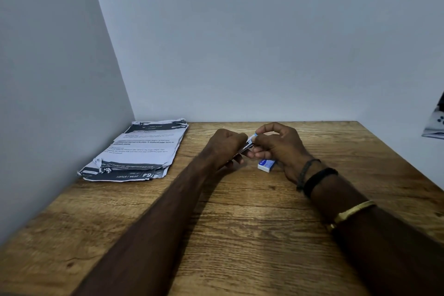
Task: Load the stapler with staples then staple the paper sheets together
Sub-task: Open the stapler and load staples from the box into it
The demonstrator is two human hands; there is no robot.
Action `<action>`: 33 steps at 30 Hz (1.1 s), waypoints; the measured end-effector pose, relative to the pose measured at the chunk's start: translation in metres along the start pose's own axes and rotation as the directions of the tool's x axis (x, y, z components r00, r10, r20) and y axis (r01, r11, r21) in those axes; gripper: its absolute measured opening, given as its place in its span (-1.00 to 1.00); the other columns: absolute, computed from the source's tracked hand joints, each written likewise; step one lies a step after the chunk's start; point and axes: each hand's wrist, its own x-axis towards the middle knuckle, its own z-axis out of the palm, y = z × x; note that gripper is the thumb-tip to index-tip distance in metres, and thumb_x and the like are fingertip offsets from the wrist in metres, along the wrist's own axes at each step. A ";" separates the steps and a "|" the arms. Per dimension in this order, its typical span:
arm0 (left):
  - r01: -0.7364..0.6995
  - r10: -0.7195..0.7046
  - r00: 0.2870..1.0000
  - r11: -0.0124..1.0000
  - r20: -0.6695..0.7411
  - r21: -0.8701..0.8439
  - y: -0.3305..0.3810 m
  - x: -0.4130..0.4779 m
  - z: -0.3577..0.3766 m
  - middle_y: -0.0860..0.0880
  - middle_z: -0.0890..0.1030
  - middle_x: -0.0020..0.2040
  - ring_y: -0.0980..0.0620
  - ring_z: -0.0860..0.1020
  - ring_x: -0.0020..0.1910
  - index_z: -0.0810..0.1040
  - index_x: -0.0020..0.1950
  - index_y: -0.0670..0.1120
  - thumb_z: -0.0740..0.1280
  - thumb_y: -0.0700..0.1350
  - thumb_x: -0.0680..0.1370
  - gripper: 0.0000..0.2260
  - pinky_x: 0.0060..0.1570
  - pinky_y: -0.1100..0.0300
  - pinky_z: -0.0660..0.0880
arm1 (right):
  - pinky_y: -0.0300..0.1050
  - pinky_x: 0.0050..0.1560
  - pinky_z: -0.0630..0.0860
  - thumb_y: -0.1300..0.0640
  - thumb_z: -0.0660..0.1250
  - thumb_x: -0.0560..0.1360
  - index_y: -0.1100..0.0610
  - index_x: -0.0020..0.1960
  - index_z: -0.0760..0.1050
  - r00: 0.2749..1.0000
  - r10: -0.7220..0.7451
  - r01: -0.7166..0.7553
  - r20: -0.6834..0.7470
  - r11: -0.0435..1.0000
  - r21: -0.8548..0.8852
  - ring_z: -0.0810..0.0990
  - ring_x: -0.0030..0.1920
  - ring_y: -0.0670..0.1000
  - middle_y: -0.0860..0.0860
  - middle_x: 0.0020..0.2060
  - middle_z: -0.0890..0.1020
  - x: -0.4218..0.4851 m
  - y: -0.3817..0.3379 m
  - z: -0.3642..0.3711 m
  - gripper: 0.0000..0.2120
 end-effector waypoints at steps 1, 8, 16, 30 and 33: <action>0.004 -0.005 1.000 0.999 -0.008 -0.049 0.001 -0.001 0.001 -0.14 0.73 -0.17 -0.03 0.61 -0.37 0.61 -0.06 -0.25 0.22 -0.11 0.55 -0.75 -0.47 0.27 0.38 | -0.18 -0.36 0.63 0.34 0.51 0.43 0.24 -0.04 0.60 1.000 0.007 -0.007 -0.005 1.000 0.014 0.71 -0.37 0.08 0.16 -0.38 0.71 0.000 0.000 -0.001 -0.86; -0.079 0.076 0.997 0.989 -0.032 -0.128 0.000 -0.002 0.005 -0.35 0.60 -0.04 -0.15 0.68 -0.22 0.52 -0.12 -0.36 0.22 -0.18 0.55 -0.77 -0.36 0.17 0.48 | -0.15 -0.36 0.65 0.36 0.46 0.45 0.20 -0.16 0.59 0.994 0.039 -0.035 -0.097 0.998 0.049 0.68 -0.43 0.03 0.11 -0.43 0.68 0.002 -0.002 -0.003 -0.89; -0.309 0.337 0.939 0.912 -0.062 0.269 -0.012 0.001 0.003 -0.07 0.68 -0.04 -0.19 0.67 -0.10 0.42 -0.27 -0.05 0.53 -0.36 0.38 -0.67 -0.09 -0.09 0.63 | -0.19 -0.38 0.64 0.35 0.45 0.47 0.23 -0.15 0.61 0.980 0.103 -0.084 -0.170 0.990 0.115 0.69 -0.41 0.02 0.14 -0.33 0.69 0.001 -0.003 -0.006 -0.93; -0.259 0.344 0.920 0.891 -0.185 0.372 -0.013 0.003 -0.005 0.02 0.71 -0.22 0.05 0.68 -0.28 0.70 -0.21 0.01 0.58 -0.11 0.40 -0.91 -0.16 0.02 0.64 | 0.00 -0.29 0.71 0.12 0.46 0.52 0.00 -0.10 0.67 0.921 -0.348 0.229 -0.172 0.844 -0.485 0.74 -0.34 -0.03 -0.02 -0.30 0.74 -0.007 0.000 -0.006 -0.96; -0.240 0.337 0.917 0.894 -0.214 0.379 -0.012 0.003 -0.008 0.01 0.71 -0.28 0.04 0.68 -0.35 0.71 -0.24 0.00 0.58 -0.10 0.40 -0.92 -0.24 0.17 0.58 | -0.03 -0.11 0.59 0.06 0.38 0.54 -0.07 0.02 0.69 0.839 -0.542 0.309 -0.037 0.531 -0.789 0.69 -0.11 0.05 -0.07 -0.11 0.75 -0.010 0.000 -0.006 -0.87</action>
